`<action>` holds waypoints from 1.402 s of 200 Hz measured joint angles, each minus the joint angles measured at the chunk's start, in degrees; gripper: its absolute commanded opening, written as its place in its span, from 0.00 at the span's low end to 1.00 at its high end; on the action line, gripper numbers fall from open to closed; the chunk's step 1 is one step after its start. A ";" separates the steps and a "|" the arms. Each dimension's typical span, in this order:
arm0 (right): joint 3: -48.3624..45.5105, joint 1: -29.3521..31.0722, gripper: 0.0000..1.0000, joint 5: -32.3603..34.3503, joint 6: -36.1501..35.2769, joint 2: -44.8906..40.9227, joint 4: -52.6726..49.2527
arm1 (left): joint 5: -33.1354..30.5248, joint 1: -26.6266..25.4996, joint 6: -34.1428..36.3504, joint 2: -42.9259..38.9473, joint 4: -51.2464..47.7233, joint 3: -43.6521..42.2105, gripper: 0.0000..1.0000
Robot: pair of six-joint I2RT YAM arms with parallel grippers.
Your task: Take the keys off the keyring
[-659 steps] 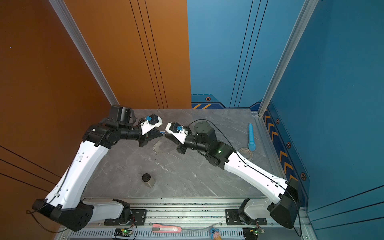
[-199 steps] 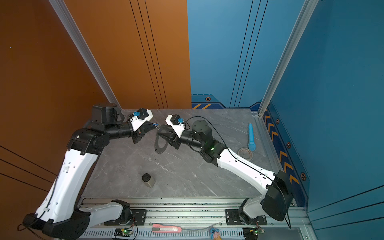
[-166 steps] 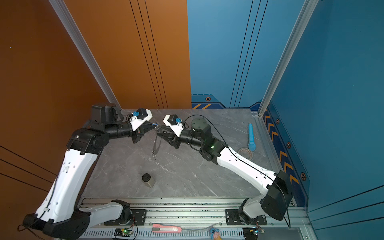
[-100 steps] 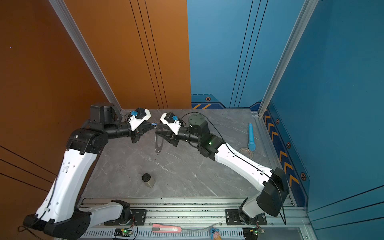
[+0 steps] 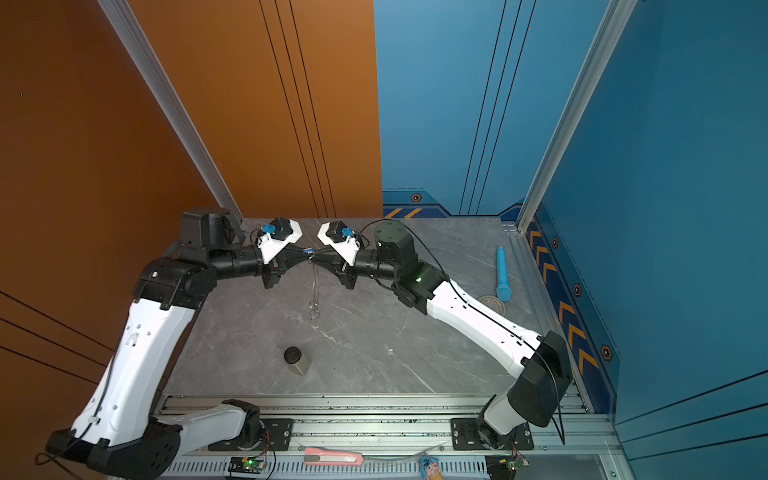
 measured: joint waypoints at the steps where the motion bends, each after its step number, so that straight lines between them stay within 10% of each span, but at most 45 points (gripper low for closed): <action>1: 0.00 0.00 0.15 0.00 0.00 0.00 0.00 | 0.00 0.00 0.00 -0.02 0.00 0.00 0.00; 171: -0.17 0.61 0.00 1.31 0.61 -0.02 -0.20 | -5.22 1.11 2.19 -1.49 -0.52 -0.81 0.00; 280: -8.52 1.40 0.00 7.37 17.79 -1.81 16.09 | -5.92 3.72 2.14 -3.67 2.78 -5.38 0.00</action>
